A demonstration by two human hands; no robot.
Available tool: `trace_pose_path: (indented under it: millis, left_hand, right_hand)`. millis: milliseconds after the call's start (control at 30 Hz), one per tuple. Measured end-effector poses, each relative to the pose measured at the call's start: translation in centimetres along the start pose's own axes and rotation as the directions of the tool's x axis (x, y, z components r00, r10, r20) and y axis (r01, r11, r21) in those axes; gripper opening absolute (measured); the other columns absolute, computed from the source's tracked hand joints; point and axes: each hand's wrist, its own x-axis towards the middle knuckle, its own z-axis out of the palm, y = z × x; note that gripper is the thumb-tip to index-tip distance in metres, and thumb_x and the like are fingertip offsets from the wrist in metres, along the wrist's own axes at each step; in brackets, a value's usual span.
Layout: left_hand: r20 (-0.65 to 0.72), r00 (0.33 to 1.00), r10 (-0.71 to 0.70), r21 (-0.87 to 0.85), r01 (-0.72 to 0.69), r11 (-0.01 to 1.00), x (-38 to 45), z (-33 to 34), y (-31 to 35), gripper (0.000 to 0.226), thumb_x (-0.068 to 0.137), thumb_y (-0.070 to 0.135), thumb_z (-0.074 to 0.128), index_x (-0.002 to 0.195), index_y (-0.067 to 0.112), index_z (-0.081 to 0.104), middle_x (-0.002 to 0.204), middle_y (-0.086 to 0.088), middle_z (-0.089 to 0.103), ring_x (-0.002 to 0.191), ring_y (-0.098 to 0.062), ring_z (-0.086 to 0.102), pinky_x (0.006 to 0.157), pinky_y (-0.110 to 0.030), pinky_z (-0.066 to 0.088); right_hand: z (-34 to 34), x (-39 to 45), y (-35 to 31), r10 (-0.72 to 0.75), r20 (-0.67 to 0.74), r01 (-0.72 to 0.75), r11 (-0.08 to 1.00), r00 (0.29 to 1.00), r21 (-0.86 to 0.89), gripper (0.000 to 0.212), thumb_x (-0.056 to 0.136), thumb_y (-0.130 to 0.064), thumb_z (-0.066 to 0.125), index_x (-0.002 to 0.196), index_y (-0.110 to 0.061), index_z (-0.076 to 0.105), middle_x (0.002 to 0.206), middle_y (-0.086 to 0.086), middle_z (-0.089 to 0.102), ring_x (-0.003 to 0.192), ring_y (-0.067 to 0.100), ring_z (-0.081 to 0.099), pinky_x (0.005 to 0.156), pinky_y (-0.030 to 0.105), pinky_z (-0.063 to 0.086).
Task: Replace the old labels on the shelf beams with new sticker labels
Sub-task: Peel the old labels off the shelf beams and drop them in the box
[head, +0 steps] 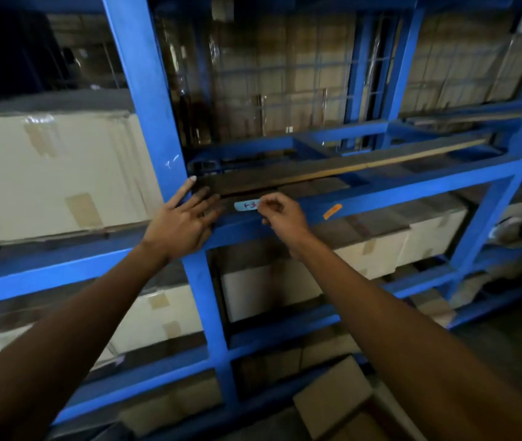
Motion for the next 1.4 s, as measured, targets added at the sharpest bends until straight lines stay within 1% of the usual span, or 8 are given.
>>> trace_pose_path:
  millis: [200,333,500,633,767,867,1133,1400]
  left_hand:
    - [-0.004,0.998,-0.067,-0.110,0.066,0.992,-4.4,4.8,4.1,0.076,0.089,0.025,0.057,0.155,0.003,0.026,0.161,-0.016,0.032,0.151,-0.032,0.027,0.125,-0.051,0.012]
    - [-0.011,1.000,0.011,-0.224,-0.013,0.974,-6.0,8.0,6.8,0.071,0.093,0.026,0.049,0.157,0.010,0.023,0.168,-0.011,0.012,0.155,-0.032,0.009,0.125,-0.051,0.004]
    - [0.070,0.935,0.349,-0.351,-0.304,0.886,-9.3,13.2,10.7,0.058,0.089,0.016,0.058,0.145,0.005,0.049,0.158,-0.016,0.037,0.147,-0.033,0.034,0.120,-0.052,0.027]
    - [0.141,0.795,0.590,-0.403,-0.498,0.768,-10.7,16.6,14.2,0.039,0.085,0.019,0.058,0.118,0.007,0.073,0.129,-0.017,0.068,0.121,-0.035,0.064,0.106,-0.053,0.048]
    - [0.428,0.541,0.724,-0.526,-0.503,0.686,-12.3,20.3,18.9,0.054,0.101,0.022,0.040,0.152,0.007,0.033,0.161,-0.020,0.030,0.150,-0.038,0.024,0.124,-0.053,0.006]
    - [0.536,0.409,0.739,-0.570,-0.470,0.674,-11.7,22.3,22.1,0.050,0.105,0.018,0.031,0.153,0.004,0.028,0.165,-0.017,0.018,0.154,-0.032,0.010,0.124,-0.051,-0.002]
    - [0.366,0.300,0.881,-0.555,-0.690,0.465,-6.8,28.8,28.3,0.047,0.103,0.017,0.027,0.142,0.005,0.050,0.164,-0.015,0.024,0.155,-0.027,0.004,0.121,-0.056,-0.014]
    - [0.220,0.247,0.944,-0.447,-0.834,0.323,3.3,32.6,36.4,0.042,0.092,0.022,0.043,0.124,0.012,0.068,0.148,-0.014,0.051,0.152,-0.026,0.023,0.120,-0.054,-0.020]
  right_hand:
    - [0.1,-3.2,8.4,0.128,0.012,-0.127,0.989,0.992,-0.076,0.010,0.092,-0.012,0.063,0.087,-0.020,0.064,0.085,0.005,0.068,0.071,0.010,0.063,0.065,0.024,0.052]
    - [-0.1,-4.6,13.5,0.228,-0.054,-0.233,0.962,0.972,-0.143,0.006,0.092,-0.021,0.065,0.095,-0.016,0.067,0.091,0.005,0.071,0.079,0.017,0.066,0.076,0.031,0.054]
    - [0.3,-5.8,19.2,0.338,-0.143,-0.356,0.927,0.930,-0.122,0.002,0.092,-0.008,0.062,0.094,-0.007,0.063,0.088,0.009,0.065,0.079,0.021,0.060,0.072,0.033,0.051]
    - [0.7,-8.0,23.1,0.390,-0.280,-0.438,0.889,0.877,-0.134,0.008,0.091,-0.001,0.062,0.089,-0.009,0.059,0.079,0.011,0.061,0.064,0.010,0.056,0.067,0.031,0.048]
    - [1.0,-10.9,27.3,0.515,-0.428,-0.596,0.800,0.743,-0.072,0.002,0.091,-0.011,0.064,0.092,-0.008,0.064,0.085,0.010,0.063,0.068,0.015,0.057,0.066,0.016,0.046]
    - [0.7,-13.0,30.0,0.578,-0.496,-0.684,0.728,0.647,-0.043,0.012,0.091,-0.018,0.064,0.097,-0.008,0.067,0.087,0.006,0.067,0.072,0.017,0.060,0.060,0.010,0.042]
    - [-2.8,-18.1,37.6,0.694,-0.584,-0.800,0.587,0.420,0.123,0.010,0.090,-0.029,0.064,0.091,-0.021,0.069,0.088,0.002,0.072,0.085,0.023,0.069,0.083,0.045,0.056]
    - [-8.7,-19.1,42.7,0.724,-0.659,-0.852,0.462,0.204,0.245,0.009,0.093,-0.033,0.058,0.085,-0.031,0.061,0.098,0.006,0.073,0.090,0.025,0.067,0.077,0.043,0.058]
